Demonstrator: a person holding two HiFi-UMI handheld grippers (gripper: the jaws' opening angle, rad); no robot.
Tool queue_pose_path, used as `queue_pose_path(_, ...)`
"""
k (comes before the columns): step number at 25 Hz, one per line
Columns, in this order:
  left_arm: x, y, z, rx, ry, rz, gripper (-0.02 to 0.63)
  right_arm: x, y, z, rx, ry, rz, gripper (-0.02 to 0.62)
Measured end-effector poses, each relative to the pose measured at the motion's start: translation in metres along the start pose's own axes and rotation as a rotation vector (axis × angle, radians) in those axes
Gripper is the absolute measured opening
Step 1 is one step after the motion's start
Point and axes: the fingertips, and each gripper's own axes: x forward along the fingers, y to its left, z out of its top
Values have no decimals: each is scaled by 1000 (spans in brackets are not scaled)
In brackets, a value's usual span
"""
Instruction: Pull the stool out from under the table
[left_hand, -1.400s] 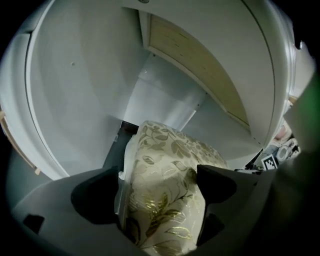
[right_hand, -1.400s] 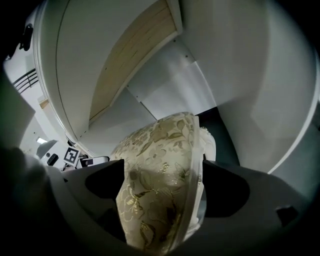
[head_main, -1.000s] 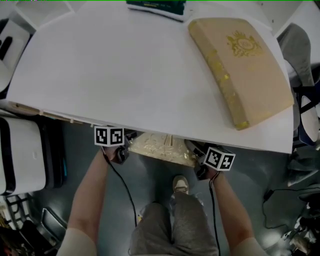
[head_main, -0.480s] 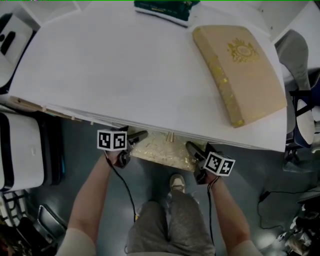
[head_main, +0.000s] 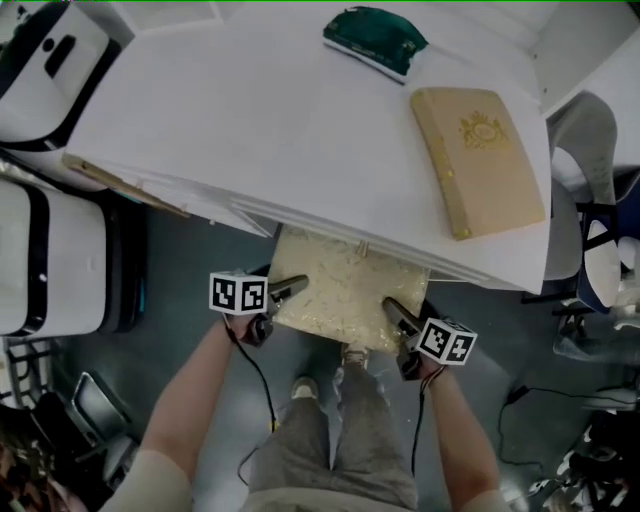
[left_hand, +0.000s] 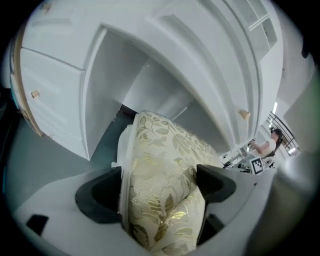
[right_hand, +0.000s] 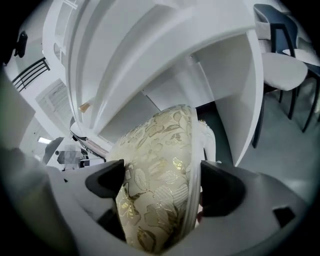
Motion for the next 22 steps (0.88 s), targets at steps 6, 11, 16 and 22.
queue_pose_path(6,-75,-11,-32,-57,-55,39,472,-28,52,-22,-35,79,40,486)
queue_pose_path(11,-139,-1,-56,-123,-125,104,472,-27,102,-40,-77,140,97,486)
queue_pose_path(16,-208,23,-90,-219,-223,172,472,-10,164,-60,-195,230,177,486)
queue_pose_path(22,-291,58,-137,-360,-377,277,472,26,247,-85,-378,342,295,486)
